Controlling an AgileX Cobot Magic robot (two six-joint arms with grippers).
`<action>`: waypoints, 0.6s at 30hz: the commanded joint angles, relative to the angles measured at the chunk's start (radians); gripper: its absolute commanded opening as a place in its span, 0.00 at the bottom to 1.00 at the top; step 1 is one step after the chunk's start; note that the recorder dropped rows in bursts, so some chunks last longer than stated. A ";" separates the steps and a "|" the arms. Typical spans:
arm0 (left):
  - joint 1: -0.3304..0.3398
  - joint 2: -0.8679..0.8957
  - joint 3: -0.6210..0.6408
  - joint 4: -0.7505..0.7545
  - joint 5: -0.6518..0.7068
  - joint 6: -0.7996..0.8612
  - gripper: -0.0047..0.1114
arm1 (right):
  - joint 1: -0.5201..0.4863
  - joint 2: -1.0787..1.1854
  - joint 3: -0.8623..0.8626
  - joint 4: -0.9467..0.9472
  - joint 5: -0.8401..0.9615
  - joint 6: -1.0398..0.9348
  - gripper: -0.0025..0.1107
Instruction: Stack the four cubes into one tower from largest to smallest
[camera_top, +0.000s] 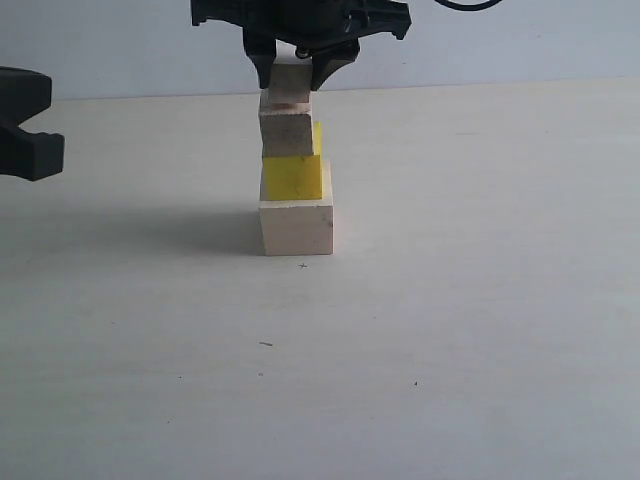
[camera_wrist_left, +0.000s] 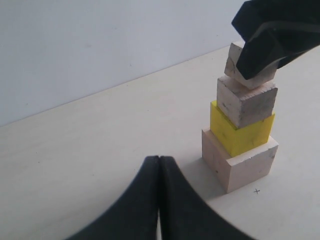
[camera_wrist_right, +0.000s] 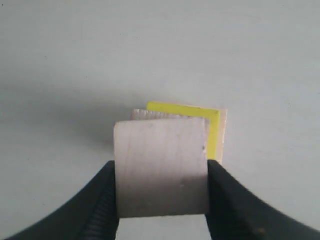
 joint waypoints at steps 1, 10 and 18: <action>0.000 -0.007 -0.006 -0.003 -0.011 -0.006 0.04 | 0.001 -0.012 0.001 -0.005 -0.012 0.005 0.35; 0.000 -0.007 -0.006 -0.003 -0.011 -0.006 0.04 | 0.001 -0.012 0.001 -0.005 -0.010 0.038 0.43; 0.000 -0.007 -0.006 -0.003 -0.011 -0.006 0.04 | 0.001 -0.012 0.001 -0.005 -0.010 0.038 0.52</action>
